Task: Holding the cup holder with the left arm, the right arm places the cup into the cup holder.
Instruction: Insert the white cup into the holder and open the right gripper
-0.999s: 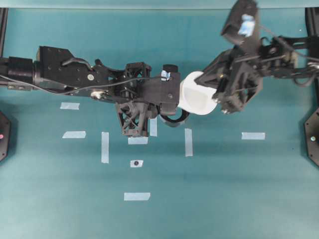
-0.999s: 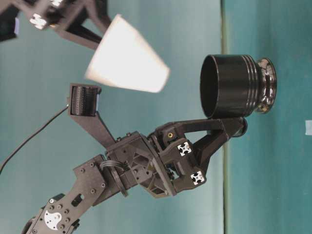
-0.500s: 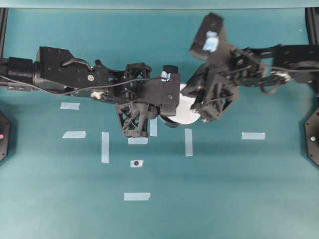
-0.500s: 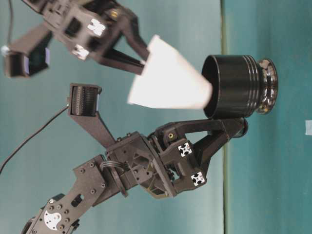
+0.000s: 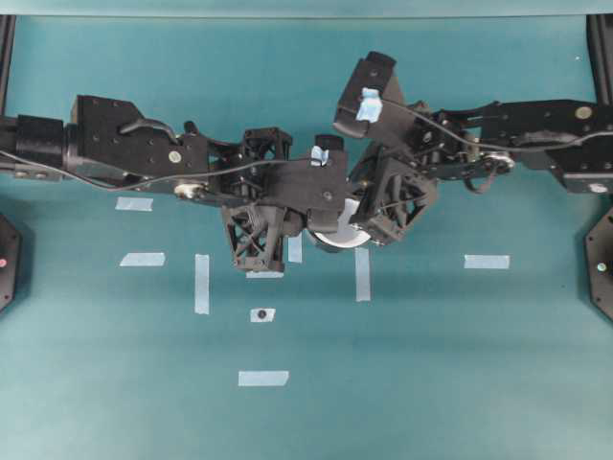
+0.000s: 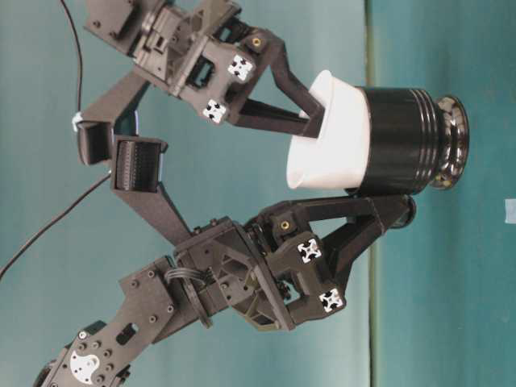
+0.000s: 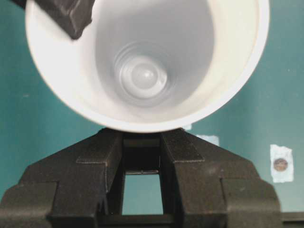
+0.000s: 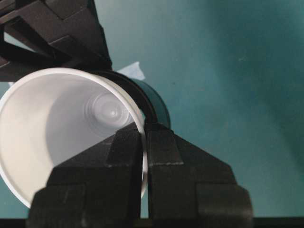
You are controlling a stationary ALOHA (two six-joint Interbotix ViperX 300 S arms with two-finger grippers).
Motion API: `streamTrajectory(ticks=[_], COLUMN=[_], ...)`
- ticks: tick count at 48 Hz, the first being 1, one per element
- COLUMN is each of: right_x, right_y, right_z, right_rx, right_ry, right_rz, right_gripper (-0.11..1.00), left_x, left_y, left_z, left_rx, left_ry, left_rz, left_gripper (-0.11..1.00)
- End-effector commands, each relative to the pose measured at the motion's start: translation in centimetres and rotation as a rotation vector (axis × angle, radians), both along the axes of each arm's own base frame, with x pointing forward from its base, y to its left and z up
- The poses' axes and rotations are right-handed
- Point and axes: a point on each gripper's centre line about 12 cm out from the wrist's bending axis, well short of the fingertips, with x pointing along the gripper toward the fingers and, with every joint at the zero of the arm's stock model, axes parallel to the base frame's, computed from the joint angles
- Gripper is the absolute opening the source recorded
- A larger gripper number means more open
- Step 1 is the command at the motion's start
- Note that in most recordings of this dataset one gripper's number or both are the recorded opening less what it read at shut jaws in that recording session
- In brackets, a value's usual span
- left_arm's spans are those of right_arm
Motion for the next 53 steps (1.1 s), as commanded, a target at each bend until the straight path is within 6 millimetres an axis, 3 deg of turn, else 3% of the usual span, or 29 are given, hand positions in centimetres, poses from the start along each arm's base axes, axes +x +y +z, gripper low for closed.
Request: streamTrajectory(ticks=[1, 40, 46, 53], right_x=[0.6, 0.7, 0.7, 0.6], right_y=[-0.1, 0.1, 0.2, 0.3], right_z=[1.1, 1.6, 1.9, 2.5], right_rx=[-0.003, 0.002, 0.002, 0.001], right_ry=[-0.030, -0.028, -0.036, -0.053], right_rz=[-0.003, 0.002, 0.006, 0.005], right_gripper=[0.04, 0.06, 0.19, 0.48], left_x=[0.3, 0.1, 0.1, 0.2], left_y=[-0.2, -0.4, -0.5, -0.6], left_z=[1.6, 1.5, 1.4, 1.3], left_rx=[0.006, 0.004, 0.003, 0.001], left_ry=[-0.041, -0.020, -0.017, -0.015], left_rz=[-0.006, -0.010, -0.011, -0.011], left_gripper=[0.22, 0.22, 0.22, 0.22])
